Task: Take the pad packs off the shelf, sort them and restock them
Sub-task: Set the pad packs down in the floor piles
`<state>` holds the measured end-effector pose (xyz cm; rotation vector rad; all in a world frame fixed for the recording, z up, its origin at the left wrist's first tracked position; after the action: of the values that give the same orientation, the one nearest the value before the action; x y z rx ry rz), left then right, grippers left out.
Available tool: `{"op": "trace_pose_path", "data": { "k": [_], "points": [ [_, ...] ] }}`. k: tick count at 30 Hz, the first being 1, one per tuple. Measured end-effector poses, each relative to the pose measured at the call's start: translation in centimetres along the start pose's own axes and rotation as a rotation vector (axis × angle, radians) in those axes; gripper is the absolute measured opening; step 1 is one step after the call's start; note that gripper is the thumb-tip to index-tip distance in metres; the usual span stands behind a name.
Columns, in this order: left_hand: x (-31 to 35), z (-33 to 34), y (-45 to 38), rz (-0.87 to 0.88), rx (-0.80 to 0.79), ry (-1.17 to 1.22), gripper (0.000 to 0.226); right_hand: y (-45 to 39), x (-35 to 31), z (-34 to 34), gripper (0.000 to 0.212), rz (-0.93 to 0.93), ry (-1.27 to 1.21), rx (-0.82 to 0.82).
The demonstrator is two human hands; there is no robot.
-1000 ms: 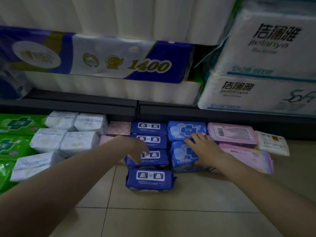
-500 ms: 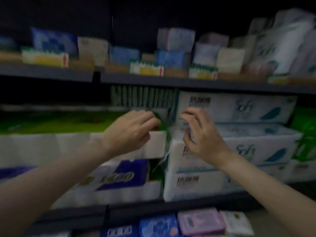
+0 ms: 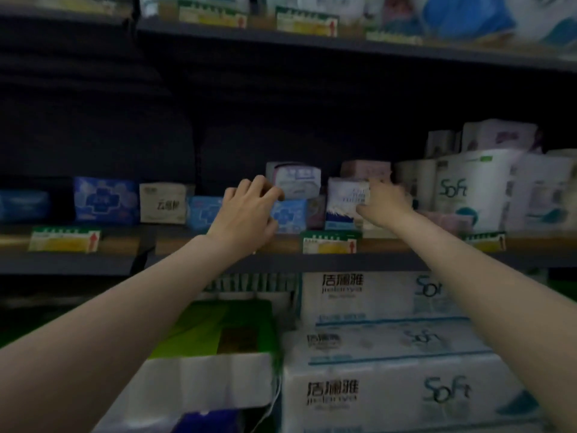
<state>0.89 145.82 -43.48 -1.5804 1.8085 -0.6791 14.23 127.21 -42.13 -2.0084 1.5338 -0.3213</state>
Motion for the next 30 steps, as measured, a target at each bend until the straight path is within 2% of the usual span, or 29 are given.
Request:
{"op": "trace_pose_path", "data": {
  "k": [3, 6, 10, 13, 15, 17, 19, 21, 23, 25, 26, 28, 30],
  "points": [
    [1.4, 0.5, -1.6, -0.013, -0.022, -0.025, 0.038, -2.0, 3.1, 1.5, 0.071, 0.064, 0.123, -0.114],
    [2.2, 1.0, -2.6, 0.009, -0.038, -0.047, 0.037, -2.6, 4.0, 2.1, 0.084, 0.051, 0.24, -0.184],
    [2.4, 1.7, -3.1, 0.014, -0.018, -0.006, 0.036, -3.1, 3.7, 1.4, 0.082, -0.046, 0.112, -0.127],
    [2.7, 2.6, -2.9, 0.013, -0.027, 0.015, 0.036, -2.7, 4.2, 1.9, 0.083, -0.008, 0.09, -0.152],
    [2.9, 3.3, -2.8, 0.019, -0.048, 0.022, 0.036, -2.6, 4.3, 1.8, 0.074, 0.012, 0.113, -0.12],
    [3.0, 3.6, -2.7, 0.024, -0.05, 0.025, 0.035, -2.7, 4.1, 1.0, 0.053, 0.001, 0.107, -0.042],
    [2.9, 3.5, -3.1, -0.01, -0.041, 0.085, 0.035, -2.7, 4.1, -0.1, 0.039, -0.025, -0.017, 0.07],
    [2.2, 3.1, -4.0, -0.114, -0.016, 0.282, 0.039, -2.4, 3.7, -1.6, 0.035, -0.056, -0.243, 0.191],
    [1.2, 2.8, -5.1, -0.216, -0.001, 0.571, 0.053, -1.8, 2.5, -3.5, 0.029, -0.117, -0.421, 0.271],
    [0.7, 2.4, -5.8, -0.244, -0.042, 0.772, 0.077, -1.3, 0.7, -5.2, 0.022, -0.212, -0.517, 0.31],
    [0.6, 2.0, -5.9, -0.225, -0.086, 0.773, 0.089, -1.0, -0.3, -5.9, 0.017, -0.265, -0.56, 0.317],
    [0.6, 0.8, -6.1, -0.142, -0.175, 0.625, 0.109, -0.7, -2.3, -6.7, 0.007, -0.356, -0.659, 0.313],
    [0.7, -0.7, -6.2, -0.074, -0.226, 0.541, 0.12, -0.8, -4.0, -6.9, 0.007, -0.397, -0.79, 0.269]
  ]
}}
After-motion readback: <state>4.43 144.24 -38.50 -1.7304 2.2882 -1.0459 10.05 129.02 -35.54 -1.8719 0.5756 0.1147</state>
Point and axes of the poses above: each hand's wrist, its own y-axis away from the middle knuckle, its own z-axis out of the palm, x = y × z, the point moved 8 cm from there along -y, towards the middle knuckle, and after that the axes turned 4 degrees about y, right-handed, at the moved point
